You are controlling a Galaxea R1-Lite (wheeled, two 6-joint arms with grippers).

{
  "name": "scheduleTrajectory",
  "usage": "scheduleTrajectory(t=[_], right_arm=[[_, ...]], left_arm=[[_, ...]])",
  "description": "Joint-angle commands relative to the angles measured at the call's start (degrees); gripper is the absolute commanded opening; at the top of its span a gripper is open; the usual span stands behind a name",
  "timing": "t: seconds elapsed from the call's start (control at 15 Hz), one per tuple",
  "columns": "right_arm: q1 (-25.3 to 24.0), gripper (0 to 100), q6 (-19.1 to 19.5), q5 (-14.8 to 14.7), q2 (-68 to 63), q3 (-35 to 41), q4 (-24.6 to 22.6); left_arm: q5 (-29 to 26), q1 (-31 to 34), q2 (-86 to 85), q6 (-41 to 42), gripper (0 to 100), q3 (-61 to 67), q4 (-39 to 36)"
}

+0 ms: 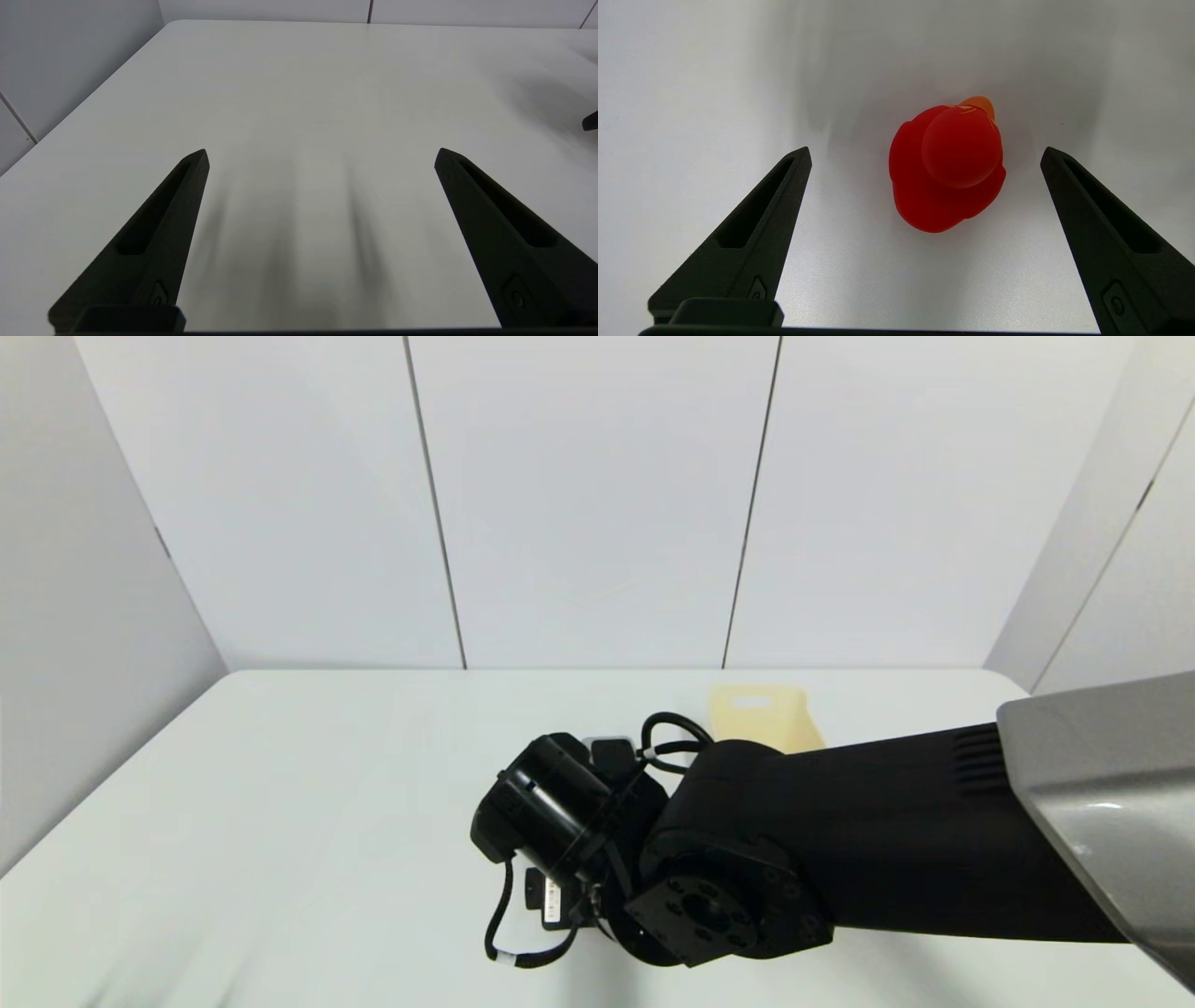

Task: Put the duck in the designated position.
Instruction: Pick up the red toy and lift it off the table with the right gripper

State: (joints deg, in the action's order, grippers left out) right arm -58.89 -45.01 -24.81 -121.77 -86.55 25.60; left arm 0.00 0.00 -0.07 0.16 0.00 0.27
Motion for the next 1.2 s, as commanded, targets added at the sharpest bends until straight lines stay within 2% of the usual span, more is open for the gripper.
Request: scheduleTrajectory(t=[0.07, 0.93, 1.2], right_arm=[[0.01, 0, -0.26, -0.15, 0.13, -0.02, 0.15], [0.09, 0, -0.17, -0.33, 1.19, -0.02, 0.15], [-0.08, 0, 1.77, -0.59, 5.23, -0.11, -0.02]], left_arm=[[0.00, 0.00, 0.07, 0.02, 100, 0.00, 0.00], [0.09, 0.00, 0.07, 0.02, 100, 0.00, 0.00], [0.00, 0.00, 0.07, 0.02, 100, 0.00, 0.00]])
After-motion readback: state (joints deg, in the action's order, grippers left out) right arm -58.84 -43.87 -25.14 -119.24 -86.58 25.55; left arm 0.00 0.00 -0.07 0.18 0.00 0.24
